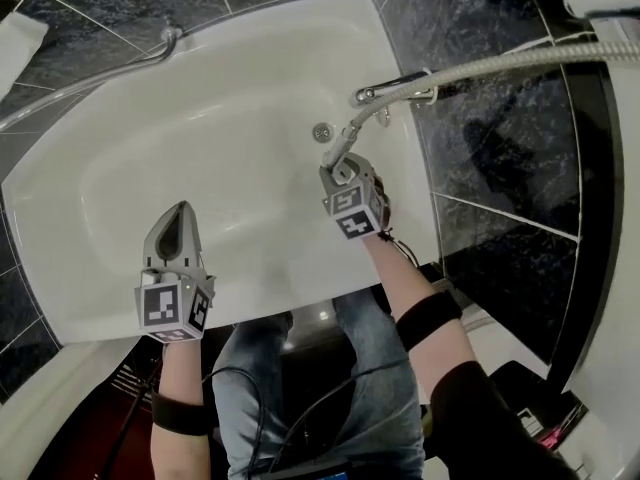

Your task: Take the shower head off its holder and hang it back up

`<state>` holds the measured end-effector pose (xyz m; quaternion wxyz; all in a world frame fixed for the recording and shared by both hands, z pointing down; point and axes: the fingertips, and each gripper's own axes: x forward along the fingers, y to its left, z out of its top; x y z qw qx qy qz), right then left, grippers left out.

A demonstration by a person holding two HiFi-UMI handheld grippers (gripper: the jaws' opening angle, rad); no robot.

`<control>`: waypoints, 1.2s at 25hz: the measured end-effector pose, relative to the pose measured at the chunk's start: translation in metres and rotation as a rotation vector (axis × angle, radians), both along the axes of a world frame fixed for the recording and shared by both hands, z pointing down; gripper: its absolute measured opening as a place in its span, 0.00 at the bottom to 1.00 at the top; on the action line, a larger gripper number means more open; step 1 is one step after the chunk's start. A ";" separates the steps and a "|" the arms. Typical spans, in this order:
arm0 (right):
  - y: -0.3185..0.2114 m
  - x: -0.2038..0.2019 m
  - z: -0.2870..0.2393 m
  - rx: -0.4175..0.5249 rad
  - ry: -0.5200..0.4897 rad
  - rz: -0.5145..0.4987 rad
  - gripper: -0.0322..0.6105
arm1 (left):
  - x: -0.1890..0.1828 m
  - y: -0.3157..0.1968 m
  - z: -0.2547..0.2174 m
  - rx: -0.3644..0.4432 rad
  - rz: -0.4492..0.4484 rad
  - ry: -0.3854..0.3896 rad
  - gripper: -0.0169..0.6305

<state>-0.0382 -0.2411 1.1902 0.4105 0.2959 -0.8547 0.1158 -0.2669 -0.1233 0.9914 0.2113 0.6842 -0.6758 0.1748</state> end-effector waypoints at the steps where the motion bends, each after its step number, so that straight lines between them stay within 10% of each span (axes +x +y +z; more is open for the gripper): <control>1: 0.013 -0.012 -0.009 -0.026 -0.034 0.001 0.38 | -0.004 0.006 -0.006 -0.003 -0.007 -0.002 0.04; 13: 0.148 -0.157 -0.146 -0.326 -0.426 -0.022 0.34 | -0.082 0.078 -0.113 0.003 -0.164 -0.043 0.04; 30: 0.190 -0.274 -0.472 -0.318 -0.768 -0.175 0.30 | -0.155 0.120 -0.344 0.182 -0.354 -0.075 0.04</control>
